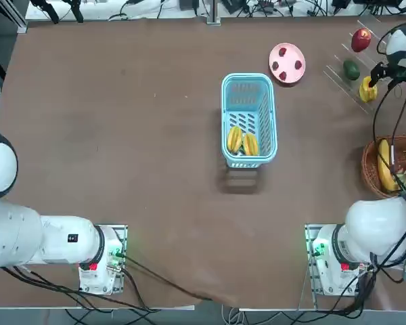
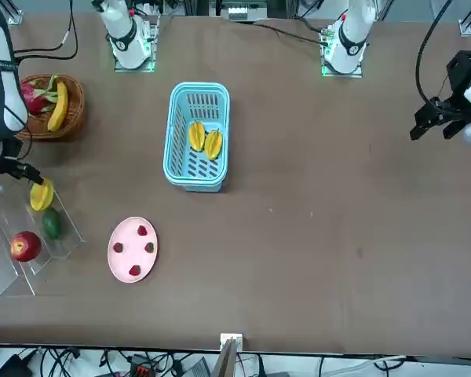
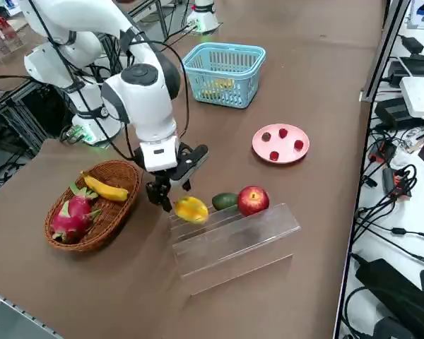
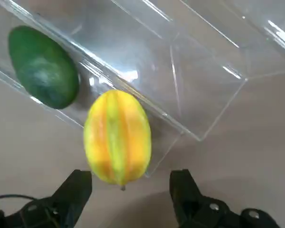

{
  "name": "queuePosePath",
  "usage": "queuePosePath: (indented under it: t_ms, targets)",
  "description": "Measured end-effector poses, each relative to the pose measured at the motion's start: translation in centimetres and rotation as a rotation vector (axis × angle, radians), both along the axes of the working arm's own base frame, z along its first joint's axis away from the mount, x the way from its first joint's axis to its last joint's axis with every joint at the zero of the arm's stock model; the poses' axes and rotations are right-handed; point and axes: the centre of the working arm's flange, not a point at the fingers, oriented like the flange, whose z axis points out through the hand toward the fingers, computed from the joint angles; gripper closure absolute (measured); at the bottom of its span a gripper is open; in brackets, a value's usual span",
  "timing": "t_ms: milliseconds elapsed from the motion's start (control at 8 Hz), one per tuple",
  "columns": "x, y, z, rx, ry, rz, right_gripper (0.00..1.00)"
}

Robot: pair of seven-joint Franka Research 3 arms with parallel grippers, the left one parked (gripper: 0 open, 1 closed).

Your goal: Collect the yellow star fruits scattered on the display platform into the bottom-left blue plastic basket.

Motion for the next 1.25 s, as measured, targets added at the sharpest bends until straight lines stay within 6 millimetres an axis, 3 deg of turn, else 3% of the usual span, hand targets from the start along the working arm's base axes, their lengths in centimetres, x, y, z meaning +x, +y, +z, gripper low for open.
queuePosePath:
  t_ms: [250, 500, 1250]
  targets:
    - [-0.7, -1.0, -1.1, 0.011, -0.016, -0.034, 0.0]
    - [-0.3, -0.5, -2.2, 0.05, -0.04, -0.069, 0.0]
    - [0.8, -0.1, -2.3, 0.047, -0.078, -0.062, 0.02]
